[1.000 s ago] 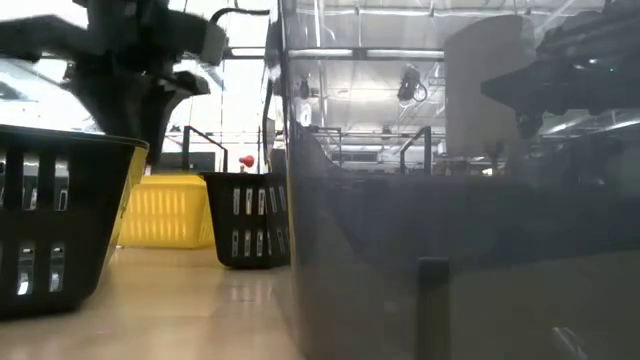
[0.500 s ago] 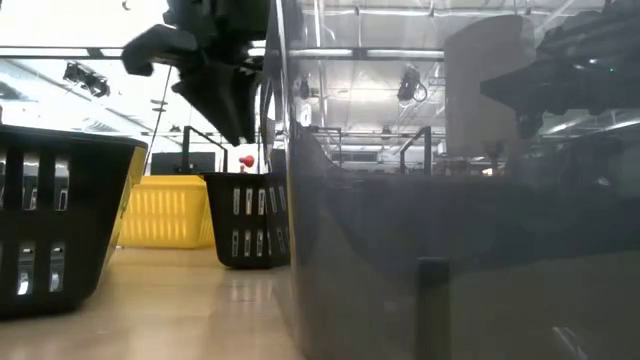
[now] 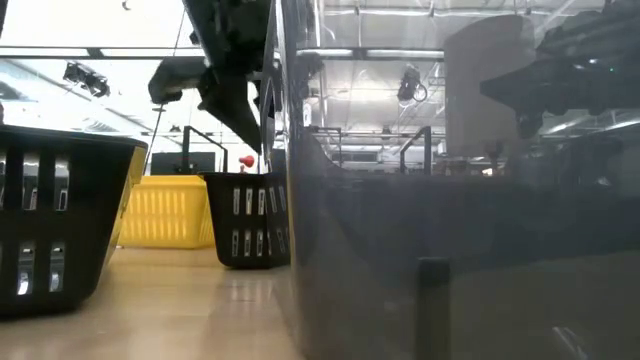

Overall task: Stack baskets on shelf by color
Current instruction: Stack the right yellow bin on top of the other yellow bins

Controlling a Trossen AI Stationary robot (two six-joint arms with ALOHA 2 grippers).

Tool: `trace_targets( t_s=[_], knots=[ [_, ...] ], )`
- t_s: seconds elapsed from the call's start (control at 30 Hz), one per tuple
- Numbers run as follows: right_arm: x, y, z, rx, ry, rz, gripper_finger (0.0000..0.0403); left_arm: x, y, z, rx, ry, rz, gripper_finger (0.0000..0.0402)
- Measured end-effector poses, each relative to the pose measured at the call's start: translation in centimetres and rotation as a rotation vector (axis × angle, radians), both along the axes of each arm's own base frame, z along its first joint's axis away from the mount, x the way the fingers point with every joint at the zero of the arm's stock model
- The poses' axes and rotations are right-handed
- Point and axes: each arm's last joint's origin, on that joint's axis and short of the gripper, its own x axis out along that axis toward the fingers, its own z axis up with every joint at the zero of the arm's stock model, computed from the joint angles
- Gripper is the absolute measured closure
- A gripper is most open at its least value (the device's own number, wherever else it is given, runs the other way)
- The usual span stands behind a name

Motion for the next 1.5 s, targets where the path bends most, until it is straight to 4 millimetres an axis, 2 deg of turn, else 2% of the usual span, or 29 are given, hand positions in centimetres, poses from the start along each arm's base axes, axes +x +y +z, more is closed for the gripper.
trace_targets(
  t_s=[0.27, 0.7, 0.9, 1.2, 1.5],
  knots=[
    [0.1, 0.0, 0.1, -0.002, -0.012, 0.007, 0.0389, 0.7, 0.1, -2.3, 0.114, 0.112, -0.149, 0.0238],
    [0.1, 0.0, 0.1, -0.001, -0.007, 0.007, 0.0389, 1.0, 2.8, -3.4, 0.121, 0.176, -0.133, 0.0258],
    [0.1, 0.0, 0.1, -0.002, -0.007, 0.007, 0.0389, 1.4, 2.9, -4.8, 0.121, 0.224, -0.185, 0.0260],
    [0.1, 0.0, 0.1, -0.002, -0.008, 0.007, 0.0389, 1.4, 2.7, -4.5, 0.163, 0.214, -0.181, 0.0263],
    [0.1, 0.0, 0.1, -0.002, -0.008, 0.007, 0.0389, 1.4, 2.9, -4.5, 0.159, 0.215, -0.172, 0.0301]
  ],
)
